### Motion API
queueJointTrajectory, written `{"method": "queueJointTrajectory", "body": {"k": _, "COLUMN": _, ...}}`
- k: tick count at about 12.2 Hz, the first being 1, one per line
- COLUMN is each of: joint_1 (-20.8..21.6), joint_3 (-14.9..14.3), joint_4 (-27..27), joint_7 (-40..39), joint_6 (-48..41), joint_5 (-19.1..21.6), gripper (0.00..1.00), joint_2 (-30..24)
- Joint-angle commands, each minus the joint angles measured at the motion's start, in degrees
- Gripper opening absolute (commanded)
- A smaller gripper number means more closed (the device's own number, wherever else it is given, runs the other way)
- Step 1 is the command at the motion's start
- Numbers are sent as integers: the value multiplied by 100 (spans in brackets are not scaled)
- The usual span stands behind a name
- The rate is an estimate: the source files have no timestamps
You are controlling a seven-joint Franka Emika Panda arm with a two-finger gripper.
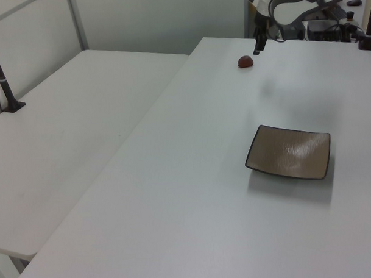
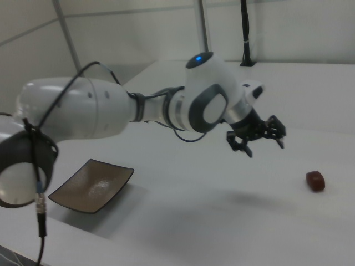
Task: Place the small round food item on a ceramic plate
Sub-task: 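Move the open gripper over the dark red round food item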
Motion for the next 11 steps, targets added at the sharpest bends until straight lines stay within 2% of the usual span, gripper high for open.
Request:
{"method": "queueJointTrajectory", "body": {"k": 1, "joint_1": -351, "joint_3": 30, "joint_4": 1347, "joint_7": -64, "joint_6": 89, "joint_5": -96, "gripper": 100, "joint_2": 1126}}
{"method": "queueJointTrajectory", "body": {"k": 3, "joint_1": -493, "joint_3": 48, "joint_4": 1428, "joint_7": -37, "joint_6": 807, "joint_5": -96, "gripper": 100, "joint_2": 1426}}
{"method": "queueJointTrajectory", "body": {"k": 5, "joint_1": -607, "joint_3": 48, "joint_4": 1830, "joint_7": -28, "joint_6": 872, "joint_5": -96, "gripper": 100, "joint_2": 1803}}
{"method": "queueJointTrajectory", "body": {"k": 7, "joint_1": -809, "joint_3": 66, "joint_4": 2506, "joint_7": -11, "joint_6": 872, "joint_5": -131, "gripper": 100, "joint_2": 2496}}
{"method": "queueJointTrajectory", "body": {"k": 8, "joint_1": -819, "joint_3": 66, "joint_4": 2544, "joint_7": -11, "joint_6": 872, "joint_5": -305, "gripper": 100, "joint_2": 2586}}
{"method": "queueJointTrajectory", "body": {"k": 10, "joint_1": -836, "joint_3": 57, "joint_4": 2640, "joint_7": 7, "joint_6": 889, "joint_5": -395, "gripper": 100, "joint_2": 2840}}
{"method": "queueJointTrajectory", "body": {"k": 11, "joint_1": -836, "joint_3": 57, "joint_4": 2954, "joint_7": 7, "joint_6": 889, "joint_5": -404, "gripper": 100, "joint_2": 3060}}
